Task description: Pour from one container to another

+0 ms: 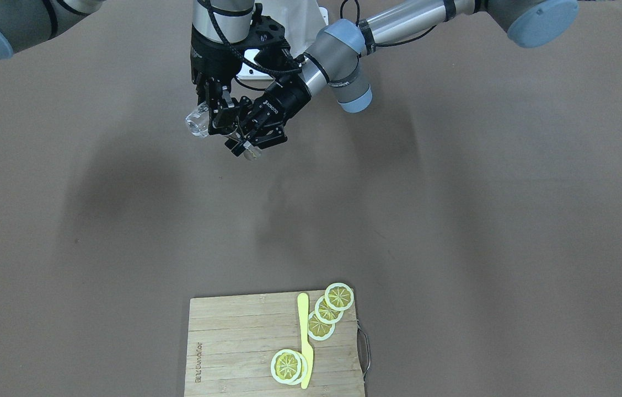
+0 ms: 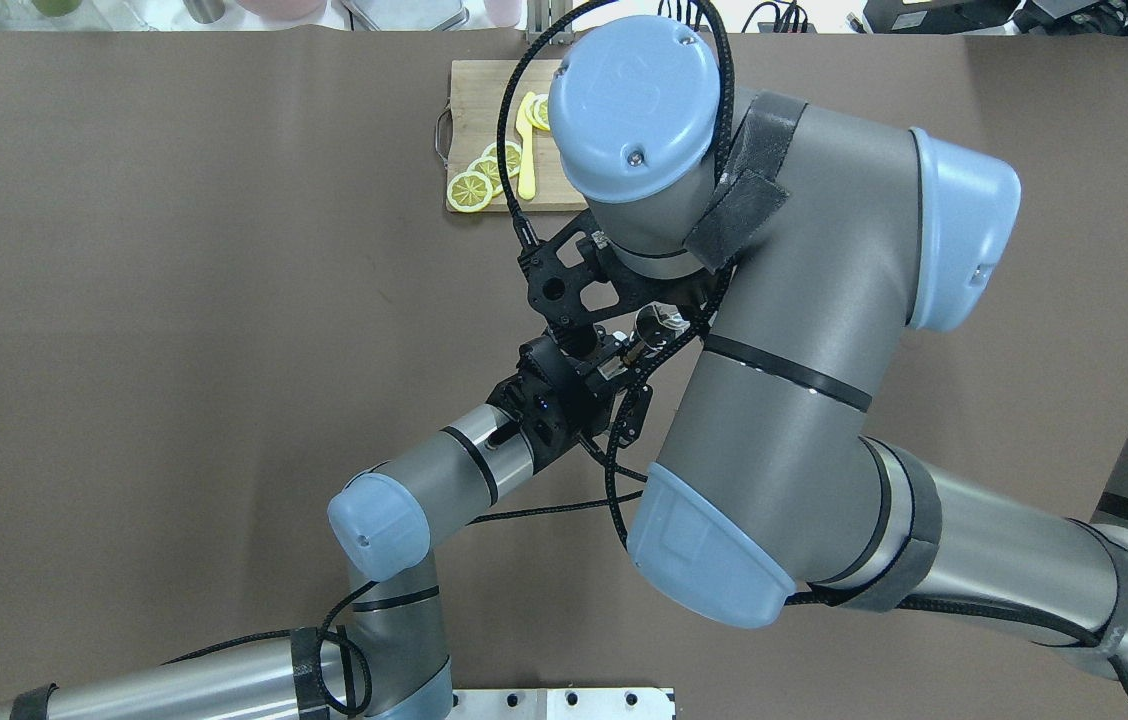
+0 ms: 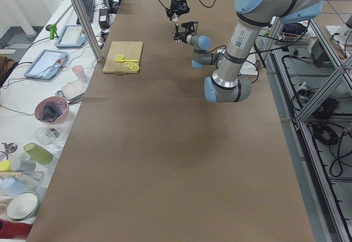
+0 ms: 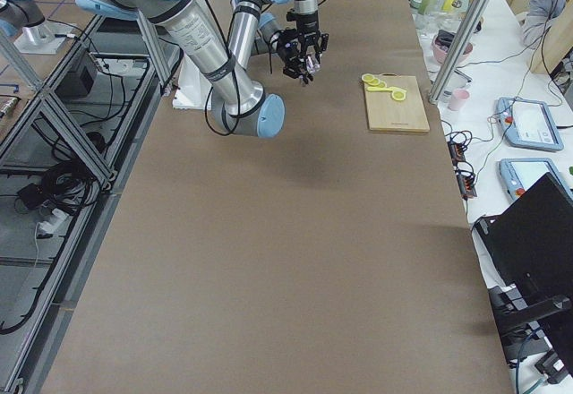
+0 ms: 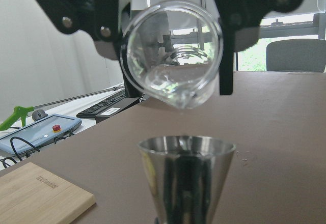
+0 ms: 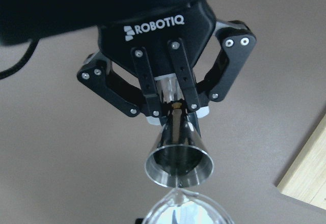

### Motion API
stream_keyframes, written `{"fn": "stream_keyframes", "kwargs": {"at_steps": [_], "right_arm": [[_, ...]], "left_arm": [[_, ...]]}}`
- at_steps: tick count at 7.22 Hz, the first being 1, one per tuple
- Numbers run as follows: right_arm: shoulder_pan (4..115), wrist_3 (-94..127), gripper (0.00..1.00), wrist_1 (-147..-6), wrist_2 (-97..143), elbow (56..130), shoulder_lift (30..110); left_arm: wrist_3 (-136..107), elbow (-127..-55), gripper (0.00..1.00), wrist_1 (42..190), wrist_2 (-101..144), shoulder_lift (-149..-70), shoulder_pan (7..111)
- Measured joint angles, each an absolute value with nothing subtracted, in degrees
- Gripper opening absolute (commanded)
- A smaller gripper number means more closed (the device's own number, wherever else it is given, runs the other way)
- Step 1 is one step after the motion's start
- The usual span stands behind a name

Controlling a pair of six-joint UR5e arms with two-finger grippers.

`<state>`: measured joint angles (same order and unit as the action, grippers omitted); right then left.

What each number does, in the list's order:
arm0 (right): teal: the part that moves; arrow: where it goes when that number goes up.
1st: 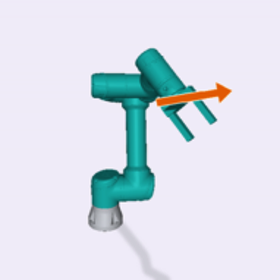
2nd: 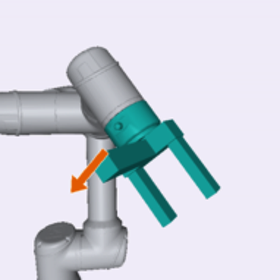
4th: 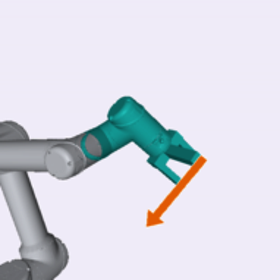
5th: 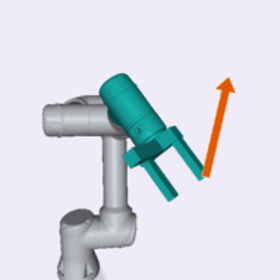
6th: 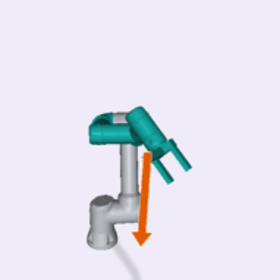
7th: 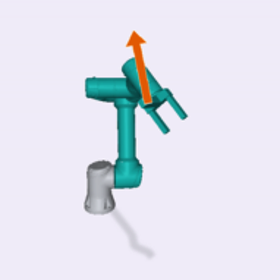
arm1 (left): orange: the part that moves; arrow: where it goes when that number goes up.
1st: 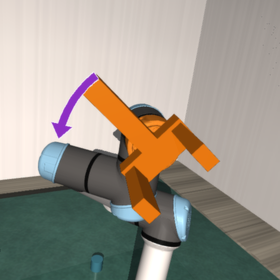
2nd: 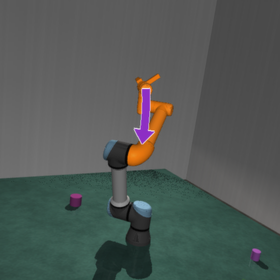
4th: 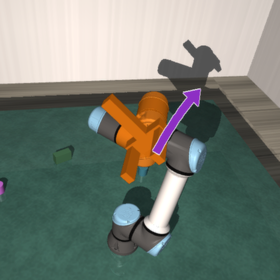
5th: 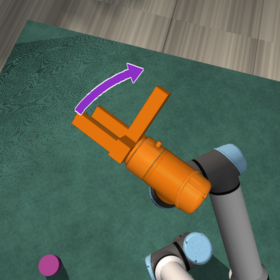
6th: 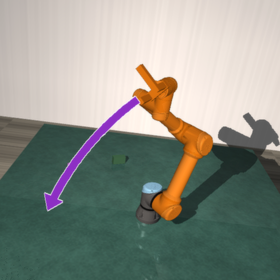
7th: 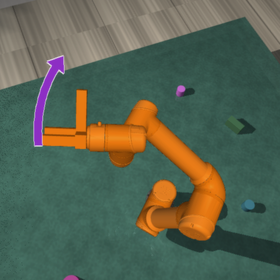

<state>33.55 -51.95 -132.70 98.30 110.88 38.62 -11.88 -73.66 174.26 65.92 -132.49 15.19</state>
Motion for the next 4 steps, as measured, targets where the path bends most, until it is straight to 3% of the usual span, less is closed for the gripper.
{"fn": "stream_keyframes", "kwargs": {"at_steps": [4], "right_arm": [[41.0, -52.0, 0.0, -130.8, 105.6, 113.9, 40.7]], "left_arm": [[-11.7, -73.8, 0.0, 174.7, 65.9, -132.1, 15.3]]}}
